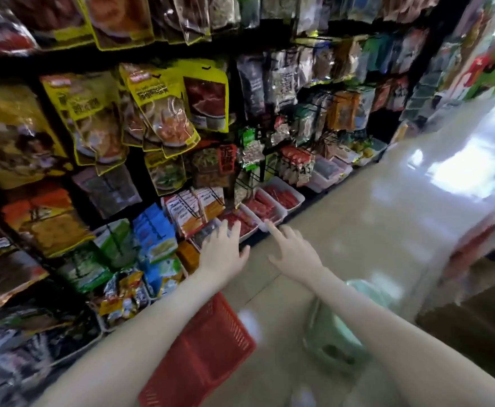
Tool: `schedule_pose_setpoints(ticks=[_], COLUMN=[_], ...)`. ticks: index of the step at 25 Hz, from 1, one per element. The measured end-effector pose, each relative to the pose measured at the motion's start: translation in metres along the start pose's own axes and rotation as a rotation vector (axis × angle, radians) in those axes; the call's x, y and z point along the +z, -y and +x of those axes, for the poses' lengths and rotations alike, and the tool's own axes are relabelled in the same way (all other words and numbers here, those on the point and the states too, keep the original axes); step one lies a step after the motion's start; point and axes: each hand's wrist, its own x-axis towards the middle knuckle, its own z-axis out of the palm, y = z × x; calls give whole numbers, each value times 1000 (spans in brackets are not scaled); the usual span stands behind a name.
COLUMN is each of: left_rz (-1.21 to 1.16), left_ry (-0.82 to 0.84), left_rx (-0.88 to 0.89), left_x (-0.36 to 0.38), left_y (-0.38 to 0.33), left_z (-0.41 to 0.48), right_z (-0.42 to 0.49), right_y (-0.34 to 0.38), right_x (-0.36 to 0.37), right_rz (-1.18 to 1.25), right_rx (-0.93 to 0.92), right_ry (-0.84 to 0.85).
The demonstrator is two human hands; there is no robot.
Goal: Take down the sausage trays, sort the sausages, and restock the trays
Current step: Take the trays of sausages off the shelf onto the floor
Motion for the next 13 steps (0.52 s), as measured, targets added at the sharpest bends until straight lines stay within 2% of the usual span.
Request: schedule_pose_setpoints(ticks=[5,13], left_rz=[-47,-39], left_ry=[23,182], left_rx=[-194,-315], left_x=[13,63], left_y=[-32,-1], left_z=[92,245], right_z=[113,276], right_y=[-66,-106], right_x=[4,48], right_rz=[17,51], right_rx=[-132,-216], right_ry=[123,281])
